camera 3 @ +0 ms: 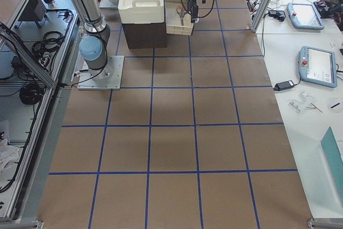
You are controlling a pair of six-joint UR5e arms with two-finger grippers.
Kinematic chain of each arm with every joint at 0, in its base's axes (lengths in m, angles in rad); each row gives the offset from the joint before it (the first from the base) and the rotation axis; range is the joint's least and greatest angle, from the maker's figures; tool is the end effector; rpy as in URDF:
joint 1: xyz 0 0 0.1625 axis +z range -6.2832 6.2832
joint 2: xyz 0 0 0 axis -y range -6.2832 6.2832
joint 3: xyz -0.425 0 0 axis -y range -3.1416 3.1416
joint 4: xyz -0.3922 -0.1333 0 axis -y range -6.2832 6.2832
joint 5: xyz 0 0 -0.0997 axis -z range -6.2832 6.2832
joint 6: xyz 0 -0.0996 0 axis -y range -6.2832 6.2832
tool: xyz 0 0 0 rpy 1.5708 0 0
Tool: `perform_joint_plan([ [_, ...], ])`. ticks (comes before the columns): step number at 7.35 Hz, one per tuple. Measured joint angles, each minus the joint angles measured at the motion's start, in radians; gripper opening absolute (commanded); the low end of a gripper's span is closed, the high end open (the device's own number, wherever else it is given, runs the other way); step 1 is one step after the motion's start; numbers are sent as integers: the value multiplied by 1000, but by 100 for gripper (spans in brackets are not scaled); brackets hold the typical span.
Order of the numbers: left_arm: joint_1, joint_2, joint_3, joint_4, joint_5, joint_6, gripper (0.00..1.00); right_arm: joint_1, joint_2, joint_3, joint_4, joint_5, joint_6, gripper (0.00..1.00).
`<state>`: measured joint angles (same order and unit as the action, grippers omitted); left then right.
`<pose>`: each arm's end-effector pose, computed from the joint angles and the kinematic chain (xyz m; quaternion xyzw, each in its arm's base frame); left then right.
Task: Put scissors in drawer and close it
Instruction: 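Move the left gripper to the front edge of the open drawer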
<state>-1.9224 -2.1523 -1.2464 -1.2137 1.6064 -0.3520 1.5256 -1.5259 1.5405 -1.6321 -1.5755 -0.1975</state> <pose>-0.3704 -0.6330 0.3288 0.0011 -0.9986 0.0530 0.0005 0.1094 -0.5209 0.4865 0.0760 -0.9968 0.0229 0.0052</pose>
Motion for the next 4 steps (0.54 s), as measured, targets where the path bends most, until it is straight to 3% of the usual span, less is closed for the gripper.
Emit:
perform_joint_plan([
  [4, -13, -99, 17, 30, 11, 2, 100, -1, -3, 2, 13, -18, 1, 100],
])
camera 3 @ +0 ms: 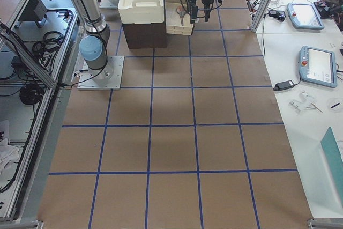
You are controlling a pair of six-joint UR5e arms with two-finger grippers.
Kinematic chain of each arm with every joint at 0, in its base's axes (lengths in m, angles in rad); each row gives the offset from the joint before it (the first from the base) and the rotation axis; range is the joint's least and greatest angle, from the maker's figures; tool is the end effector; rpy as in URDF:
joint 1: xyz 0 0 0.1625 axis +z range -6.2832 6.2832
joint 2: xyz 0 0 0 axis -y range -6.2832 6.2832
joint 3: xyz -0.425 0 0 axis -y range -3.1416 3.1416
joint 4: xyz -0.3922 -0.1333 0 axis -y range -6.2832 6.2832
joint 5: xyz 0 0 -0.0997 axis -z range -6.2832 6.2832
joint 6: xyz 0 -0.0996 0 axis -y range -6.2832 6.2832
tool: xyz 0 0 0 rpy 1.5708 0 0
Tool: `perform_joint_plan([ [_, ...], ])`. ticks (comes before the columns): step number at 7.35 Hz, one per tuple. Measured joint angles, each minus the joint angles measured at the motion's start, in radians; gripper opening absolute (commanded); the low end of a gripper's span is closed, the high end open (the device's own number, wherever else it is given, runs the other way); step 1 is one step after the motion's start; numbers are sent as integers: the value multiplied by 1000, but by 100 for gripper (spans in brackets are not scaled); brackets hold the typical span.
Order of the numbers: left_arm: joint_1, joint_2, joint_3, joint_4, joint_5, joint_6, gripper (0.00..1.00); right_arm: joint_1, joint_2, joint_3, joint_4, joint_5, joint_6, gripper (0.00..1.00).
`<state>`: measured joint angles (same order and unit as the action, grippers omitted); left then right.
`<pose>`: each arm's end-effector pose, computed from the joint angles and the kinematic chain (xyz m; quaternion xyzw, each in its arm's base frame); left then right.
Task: Put scissors in drawer and close it
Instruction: 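Move the left gripper to the front edge of the open drawer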
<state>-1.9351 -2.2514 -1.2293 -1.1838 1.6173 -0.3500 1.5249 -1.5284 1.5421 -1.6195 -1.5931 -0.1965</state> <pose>-0.3845 -0.6471 0.2677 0.0066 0.9994 -0.0306 0.0134 0.1074 -0.5188 0.4857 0.0750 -0.9970 0.0160 0.0132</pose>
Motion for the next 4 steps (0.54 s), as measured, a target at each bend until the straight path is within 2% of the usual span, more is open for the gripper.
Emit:
perform_joint_plan([
  [4, -2, -19, -2, -83, 0, 1, 100, 0, 0, 1, 1, -1, 0, 100],
])
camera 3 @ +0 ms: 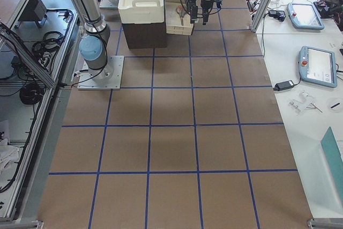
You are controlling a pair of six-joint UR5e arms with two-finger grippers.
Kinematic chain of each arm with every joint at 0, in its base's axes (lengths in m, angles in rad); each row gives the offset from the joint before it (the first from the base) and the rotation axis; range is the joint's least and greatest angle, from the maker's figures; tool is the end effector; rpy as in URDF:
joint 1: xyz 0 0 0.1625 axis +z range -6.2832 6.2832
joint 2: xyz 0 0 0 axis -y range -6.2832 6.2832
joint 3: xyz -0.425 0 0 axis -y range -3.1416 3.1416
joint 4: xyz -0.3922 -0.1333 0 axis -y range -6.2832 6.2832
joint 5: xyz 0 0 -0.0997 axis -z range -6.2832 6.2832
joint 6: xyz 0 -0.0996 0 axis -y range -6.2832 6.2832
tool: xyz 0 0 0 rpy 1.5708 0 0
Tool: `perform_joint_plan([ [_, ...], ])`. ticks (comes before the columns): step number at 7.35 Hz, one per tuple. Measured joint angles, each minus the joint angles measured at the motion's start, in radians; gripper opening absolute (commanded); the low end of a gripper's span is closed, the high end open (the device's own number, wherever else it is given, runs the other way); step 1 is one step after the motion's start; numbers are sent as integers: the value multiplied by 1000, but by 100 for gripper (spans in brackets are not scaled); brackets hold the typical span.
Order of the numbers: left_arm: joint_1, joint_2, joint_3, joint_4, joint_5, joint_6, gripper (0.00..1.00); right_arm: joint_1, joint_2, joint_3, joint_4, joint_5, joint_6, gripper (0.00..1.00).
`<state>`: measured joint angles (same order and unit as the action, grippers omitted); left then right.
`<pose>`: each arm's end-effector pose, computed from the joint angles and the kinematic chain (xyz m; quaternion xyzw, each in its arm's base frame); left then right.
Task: Put scissors in drawer and close it
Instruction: 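Move the left gripper to the front edge of the open drawer, then push the drawer closed away from the robot with the left gripper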
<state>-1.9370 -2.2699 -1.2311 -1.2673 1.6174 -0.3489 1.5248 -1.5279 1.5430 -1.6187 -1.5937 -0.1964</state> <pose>-0.3832 -0.6398 0.2450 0.0093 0.9993 0.0180 0.0316 0.1073 -0.5188 0.4849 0.0749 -0.9970 0.0149 0.0133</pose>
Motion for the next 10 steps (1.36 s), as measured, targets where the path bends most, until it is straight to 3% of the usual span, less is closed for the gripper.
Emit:
perform_joint_plan([
  [4, -20, 29, -21, -50, -4, -8, 100, -2, 0, 0, -1, 1, 0, 100],
  [10, -28, 155, -157, -74, -17, -9, 100, -10, 0, 0, -2, 1, 0, 100],
])
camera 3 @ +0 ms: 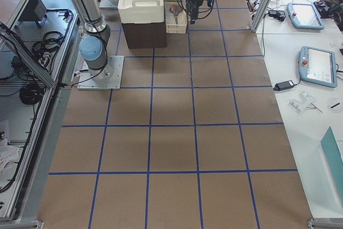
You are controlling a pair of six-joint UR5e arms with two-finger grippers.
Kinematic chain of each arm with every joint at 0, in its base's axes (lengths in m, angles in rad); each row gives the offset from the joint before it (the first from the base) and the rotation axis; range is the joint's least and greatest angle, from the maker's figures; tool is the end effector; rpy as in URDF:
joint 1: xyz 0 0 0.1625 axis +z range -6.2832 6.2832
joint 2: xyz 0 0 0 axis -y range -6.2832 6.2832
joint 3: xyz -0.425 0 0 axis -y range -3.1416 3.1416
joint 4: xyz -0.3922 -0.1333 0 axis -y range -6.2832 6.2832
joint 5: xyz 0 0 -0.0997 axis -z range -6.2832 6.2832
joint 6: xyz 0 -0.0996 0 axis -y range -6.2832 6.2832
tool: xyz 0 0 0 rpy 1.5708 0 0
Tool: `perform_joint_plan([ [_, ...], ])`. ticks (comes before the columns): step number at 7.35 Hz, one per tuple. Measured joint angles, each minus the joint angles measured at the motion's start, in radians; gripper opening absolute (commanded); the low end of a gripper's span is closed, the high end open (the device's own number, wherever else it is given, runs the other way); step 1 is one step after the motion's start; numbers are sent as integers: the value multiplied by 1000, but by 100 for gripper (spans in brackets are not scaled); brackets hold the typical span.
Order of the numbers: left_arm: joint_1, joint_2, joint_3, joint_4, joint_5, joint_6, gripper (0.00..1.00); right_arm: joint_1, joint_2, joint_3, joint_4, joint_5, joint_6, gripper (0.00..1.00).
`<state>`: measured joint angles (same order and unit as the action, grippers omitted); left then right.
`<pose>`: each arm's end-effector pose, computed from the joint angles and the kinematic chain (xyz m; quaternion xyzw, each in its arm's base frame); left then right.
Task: Put scissors in drawer and close it
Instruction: 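Push the drawer closed away from the robot with the left gripper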
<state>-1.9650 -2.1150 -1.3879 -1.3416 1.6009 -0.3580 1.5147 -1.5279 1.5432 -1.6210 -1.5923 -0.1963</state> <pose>-0.3786 -0.5710 0.2756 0.0191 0.9975 0.0559 0.0382 0.1022 -0.5200 0.4851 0.0698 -0.9973 0.0160 0.0129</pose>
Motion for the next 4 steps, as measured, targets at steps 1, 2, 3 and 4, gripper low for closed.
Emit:
perform_joint_plan([
  [1, -1, 23, -28, -4, -1, 0, 100, 0, 0, 0, 0, 0, 0, 100],
  [2, -3, 45, -59, -10, -3, 0, 100, -1, 0, 0, 0, 0, 0, 100],
  [3, -8, 65, -93, -17, -6, 0, 100, -1, 0, 0, 0, 0, 0, 100],
  [4, -14, 84, -126, -27, -20, 0, 100, -3, 0, 0, 0, 0, 0, 100],
])
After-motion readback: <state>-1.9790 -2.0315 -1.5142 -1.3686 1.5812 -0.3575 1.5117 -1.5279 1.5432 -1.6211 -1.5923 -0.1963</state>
